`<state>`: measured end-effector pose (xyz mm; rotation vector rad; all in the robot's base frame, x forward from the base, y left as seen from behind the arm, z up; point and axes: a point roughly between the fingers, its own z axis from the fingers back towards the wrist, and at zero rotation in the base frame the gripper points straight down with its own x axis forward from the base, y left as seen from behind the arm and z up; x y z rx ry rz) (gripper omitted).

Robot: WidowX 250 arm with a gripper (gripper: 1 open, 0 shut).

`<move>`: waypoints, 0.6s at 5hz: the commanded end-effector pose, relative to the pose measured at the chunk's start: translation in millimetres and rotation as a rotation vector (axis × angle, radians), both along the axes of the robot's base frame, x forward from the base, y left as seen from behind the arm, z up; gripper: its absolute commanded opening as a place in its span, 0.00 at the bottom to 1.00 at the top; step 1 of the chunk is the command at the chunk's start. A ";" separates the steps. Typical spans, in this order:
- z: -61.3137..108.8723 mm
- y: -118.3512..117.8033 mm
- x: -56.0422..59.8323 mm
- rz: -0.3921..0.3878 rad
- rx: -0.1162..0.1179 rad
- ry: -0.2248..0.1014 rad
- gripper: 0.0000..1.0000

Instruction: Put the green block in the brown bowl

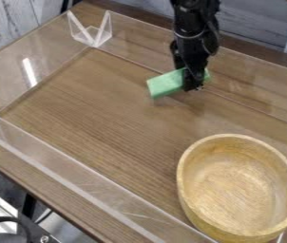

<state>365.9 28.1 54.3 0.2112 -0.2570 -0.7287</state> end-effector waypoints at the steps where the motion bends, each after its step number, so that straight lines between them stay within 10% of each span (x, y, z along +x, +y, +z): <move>1: 41.6 1.0 8.6 -0.014 0.015 -0.127 0.00; 3: 38.8 0.7 8.5 -0.050 0.026 -0.161 0.00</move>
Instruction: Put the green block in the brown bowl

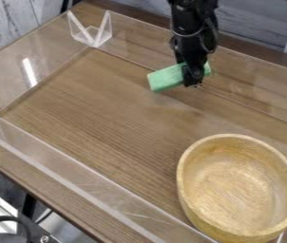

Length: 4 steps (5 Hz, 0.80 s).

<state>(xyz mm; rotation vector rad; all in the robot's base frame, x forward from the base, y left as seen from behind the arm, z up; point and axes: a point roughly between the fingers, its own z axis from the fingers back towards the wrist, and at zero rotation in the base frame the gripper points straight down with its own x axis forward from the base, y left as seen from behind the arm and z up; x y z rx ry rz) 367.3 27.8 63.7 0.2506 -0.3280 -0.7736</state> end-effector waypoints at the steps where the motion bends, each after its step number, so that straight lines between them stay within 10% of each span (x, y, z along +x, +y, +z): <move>1: 27.8 0.6 6.7 -0.016 0.008 -0.101 0.00; 4: 93.5 -7.4 -22.9 0.007 0.028 -0.166 0.00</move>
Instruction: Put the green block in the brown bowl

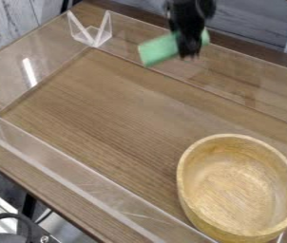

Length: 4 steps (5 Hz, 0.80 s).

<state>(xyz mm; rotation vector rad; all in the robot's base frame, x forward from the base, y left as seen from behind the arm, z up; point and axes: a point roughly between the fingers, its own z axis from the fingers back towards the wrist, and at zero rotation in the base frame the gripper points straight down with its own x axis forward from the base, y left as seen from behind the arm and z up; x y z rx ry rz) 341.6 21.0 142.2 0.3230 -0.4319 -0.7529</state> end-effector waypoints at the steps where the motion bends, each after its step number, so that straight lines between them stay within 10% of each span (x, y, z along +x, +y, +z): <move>1: 26.5 -13.9 -19.5 -0.034 0.000 -0.056 0.00; 4: 0.7 -100.6 -89.1 -0.234 -0.022 0.001 0.00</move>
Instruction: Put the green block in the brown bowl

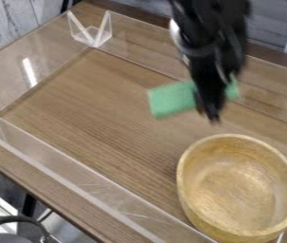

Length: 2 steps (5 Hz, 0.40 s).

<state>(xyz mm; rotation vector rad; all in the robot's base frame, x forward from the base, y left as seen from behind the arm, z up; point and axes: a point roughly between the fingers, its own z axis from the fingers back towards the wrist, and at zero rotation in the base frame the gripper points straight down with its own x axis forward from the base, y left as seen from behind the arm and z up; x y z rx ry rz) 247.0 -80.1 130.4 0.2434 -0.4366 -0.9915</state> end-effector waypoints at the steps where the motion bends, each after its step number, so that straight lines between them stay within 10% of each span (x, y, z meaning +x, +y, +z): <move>1: -9.9 -28.8 -9.6 -0.050 -0.024 -0.004 0.00; 2: -32.7 -45.5 -15.1 -0.084 -0.023 0.026 0.00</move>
